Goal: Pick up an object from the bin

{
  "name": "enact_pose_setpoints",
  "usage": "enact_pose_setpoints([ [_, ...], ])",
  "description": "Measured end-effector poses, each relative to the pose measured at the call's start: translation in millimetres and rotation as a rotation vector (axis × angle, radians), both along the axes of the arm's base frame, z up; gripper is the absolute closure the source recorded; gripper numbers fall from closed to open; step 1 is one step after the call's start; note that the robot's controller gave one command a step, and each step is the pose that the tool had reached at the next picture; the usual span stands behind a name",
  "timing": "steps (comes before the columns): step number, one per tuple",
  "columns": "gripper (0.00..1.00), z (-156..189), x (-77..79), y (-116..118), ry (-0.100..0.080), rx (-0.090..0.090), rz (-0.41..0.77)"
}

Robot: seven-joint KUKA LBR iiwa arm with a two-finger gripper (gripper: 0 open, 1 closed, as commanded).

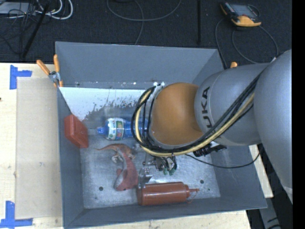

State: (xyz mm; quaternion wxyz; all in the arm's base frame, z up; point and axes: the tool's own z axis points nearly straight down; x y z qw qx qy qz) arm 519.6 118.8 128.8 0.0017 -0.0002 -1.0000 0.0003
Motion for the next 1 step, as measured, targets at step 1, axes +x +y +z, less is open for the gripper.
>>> enact_pose_setpoints([
  [1,0.00,-31.1,-9.9,23.8,-0.004,0.000,0.166],
])
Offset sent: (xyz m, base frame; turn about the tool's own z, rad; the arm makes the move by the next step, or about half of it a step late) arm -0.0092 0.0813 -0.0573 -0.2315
